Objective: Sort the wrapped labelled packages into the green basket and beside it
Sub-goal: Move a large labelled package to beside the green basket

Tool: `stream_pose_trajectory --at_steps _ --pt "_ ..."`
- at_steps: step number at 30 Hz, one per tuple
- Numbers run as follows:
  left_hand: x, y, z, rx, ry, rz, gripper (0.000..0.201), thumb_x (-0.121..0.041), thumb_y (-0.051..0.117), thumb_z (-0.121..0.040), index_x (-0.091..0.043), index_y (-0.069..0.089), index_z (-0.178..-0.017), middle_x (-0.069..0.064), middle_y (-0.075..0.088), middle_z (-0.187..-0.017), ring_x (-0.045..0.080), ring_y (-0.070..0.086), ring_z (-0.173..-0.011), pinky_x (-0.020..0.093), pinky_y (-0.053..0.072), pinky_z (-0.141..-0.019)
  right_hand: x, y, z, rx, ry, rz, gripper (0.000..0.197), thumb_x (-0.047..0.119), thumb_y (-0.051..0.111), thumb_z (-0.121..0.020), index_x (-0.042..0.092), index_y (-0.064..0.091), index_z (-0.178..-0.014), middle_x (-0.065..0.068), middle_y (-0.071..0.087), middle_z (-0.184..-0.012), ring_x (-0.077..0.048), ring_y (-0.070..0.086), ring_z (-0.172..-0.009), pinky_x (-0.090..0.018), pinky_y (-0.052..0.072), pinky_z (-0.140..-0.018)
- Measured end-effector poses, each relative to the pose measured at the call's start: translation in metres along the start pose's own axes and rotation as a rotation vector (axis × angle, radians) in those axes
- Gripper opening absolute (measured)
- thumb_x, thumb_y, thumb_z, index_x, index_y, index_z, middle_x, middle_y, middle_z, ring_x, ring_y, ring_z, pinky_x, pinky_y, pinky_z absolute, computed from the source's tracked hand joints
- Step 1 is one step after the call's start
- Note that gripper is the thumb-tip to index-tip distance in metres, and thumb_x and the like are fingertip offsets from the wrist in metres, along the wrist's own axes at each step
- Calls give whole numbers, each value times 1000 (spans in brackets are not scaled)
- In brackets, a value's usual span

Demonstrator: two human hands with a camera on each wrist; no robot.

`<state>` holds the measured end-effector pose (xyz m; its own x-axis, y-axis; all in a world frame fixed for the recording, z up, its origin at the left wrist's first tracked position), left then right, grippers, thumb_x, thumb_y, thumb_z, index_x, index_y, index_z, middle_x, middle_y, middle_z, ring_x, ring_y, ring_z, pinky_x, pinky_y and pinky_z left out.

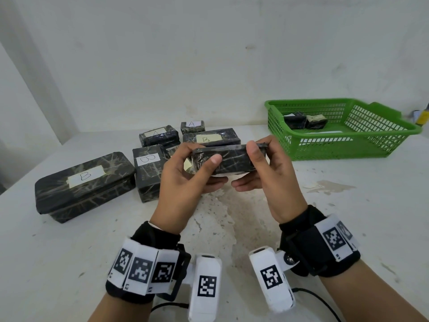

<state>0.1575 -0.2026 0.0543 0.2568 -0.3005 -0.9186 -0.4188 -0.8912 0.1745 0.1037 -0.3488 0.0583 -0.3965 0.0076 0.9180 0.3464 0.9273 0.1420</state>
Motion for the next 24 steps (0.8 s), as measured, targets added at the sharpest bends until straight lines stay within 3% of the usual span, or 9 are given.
stream_pose_trajectory --at_steps 7,12,16,18,20,22,24 --pt "-7 -1 1 18 38 13 31 -23 67 -79 -6 56 -102 23 67 -104 32 74 -81 31 60 -68 5 0 2 -2 -54 -14 29 32 70 -76 16 48 -88 1 71 -82 -27 67 -48 -29 55 -46" --pt "-5 0 0 3 63 -29 35 -20 73 -83 0 53 -103 25 65 -108 29 74 -85 34 61 -69 3 0 1 5 -27 -12 31 36 70 -84 15 49 -93 1 72 -82 -29 71 -58 -29 56 -51" --pt "-4 -3 -2 12 69 -43 38 -29 72 -86 -2 54 -105 20 64 -116 26 73 -94 35 61 -74 0 -1 0 2 46 8 40 50 43 -98 12 54 -108 -2 74 -95 -29 75 -76 -31 58 -57" --pt "-5 -3 -1 5 51 -53 42 -43 62 -88 -4 56 -102 11 69 -108 25 72 -95 35 61 -73 -4 -3 -1 -8 78 -1 34 41 34 -103 18 58 -111 7 74 -93 -28 75 -80 -32 58 -56" --pt "-6 -4 -1 -19 50 -90 41 -45 54 -94 -5 57 -98 -1 70 -101 18 71 -93 41 62 -72 -10 -4 -2 -12 113 -19 27 29 36 -105 25 62 -115 13 72 -89 -25 74 -80 -32 58 -55" --pt "-5 -8 -3 -50 65 -138 32 -40 53 -94 -9 59 -95 -7 66 -107 11 66 -98 50 60 -78 -17 -5 -4 -19 167 -86 28 18 44 -102 26 58 -126 6 68 -93 -21 71 -82 -33 59 -57" --pt "-3 -13 -7 -70 61 -193 23 -39 53 -87 -22 62 -99 -6 54 -124 17 57 -117 54 56 -90 -24 -4 -5 -20 220 -180 37 7 49 -98 21 51 -131 -2 65 -96 -18 68 -83 -30 58 -61"
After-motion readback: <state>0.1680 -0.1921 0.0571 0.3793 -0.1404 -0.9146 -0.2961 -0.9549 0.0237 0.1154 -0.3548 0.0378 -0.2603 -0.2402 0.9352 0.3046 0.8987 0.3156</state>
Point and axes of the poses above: each hand's wrist, its own z-axis away from the middle knuckle, its own y-axis out of the palm, x = y × z, the point moved 7 cm from there along -z, towards the middle knuckle
